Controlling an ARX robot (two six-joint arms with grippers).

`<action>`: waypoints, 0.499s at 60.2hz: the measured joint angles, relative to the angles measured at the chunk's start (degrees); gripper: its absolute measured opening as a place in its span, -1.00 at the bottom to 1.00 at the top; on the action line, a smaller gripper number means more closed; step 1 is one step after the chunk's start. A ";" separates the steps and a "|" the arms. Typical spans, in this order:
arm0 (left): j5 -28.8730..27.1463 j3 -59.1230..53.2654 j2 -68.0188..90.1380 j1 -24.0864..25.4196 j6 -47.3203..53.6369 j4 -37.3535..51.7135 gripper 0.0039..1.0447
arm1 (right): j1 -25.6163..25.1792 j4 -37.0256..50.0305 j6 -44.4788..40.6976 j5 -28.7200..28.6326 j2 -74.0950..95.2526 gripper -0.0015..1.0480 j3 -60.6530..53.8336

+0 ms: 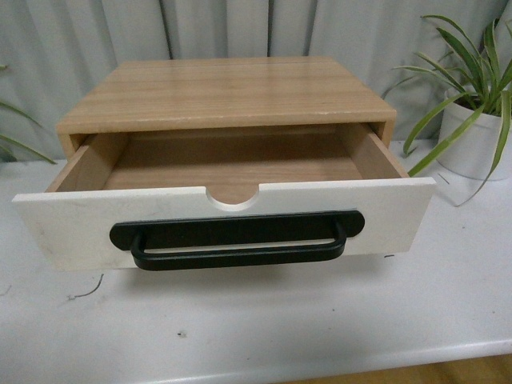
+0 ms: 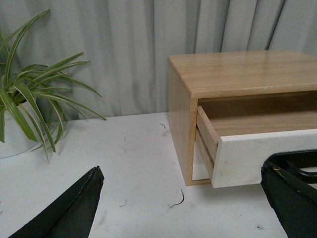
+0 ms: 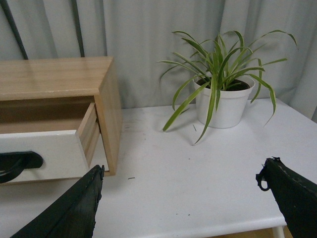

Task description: Close drawer sideways

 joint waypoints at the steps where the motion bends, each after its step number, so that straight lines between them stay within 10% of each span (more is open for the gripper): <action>1: 0.00 0.00 0.00 0.00 0.00 0.00 0.88 | 0.00 0.00 0.00 -0.02 0.00 0.88 0.00; 30: 0.00 0.00 0.00 0.00 0.00 0.00 0.88 | 0.00 -0.02 0.00 0.00 0.00 0.88 0.00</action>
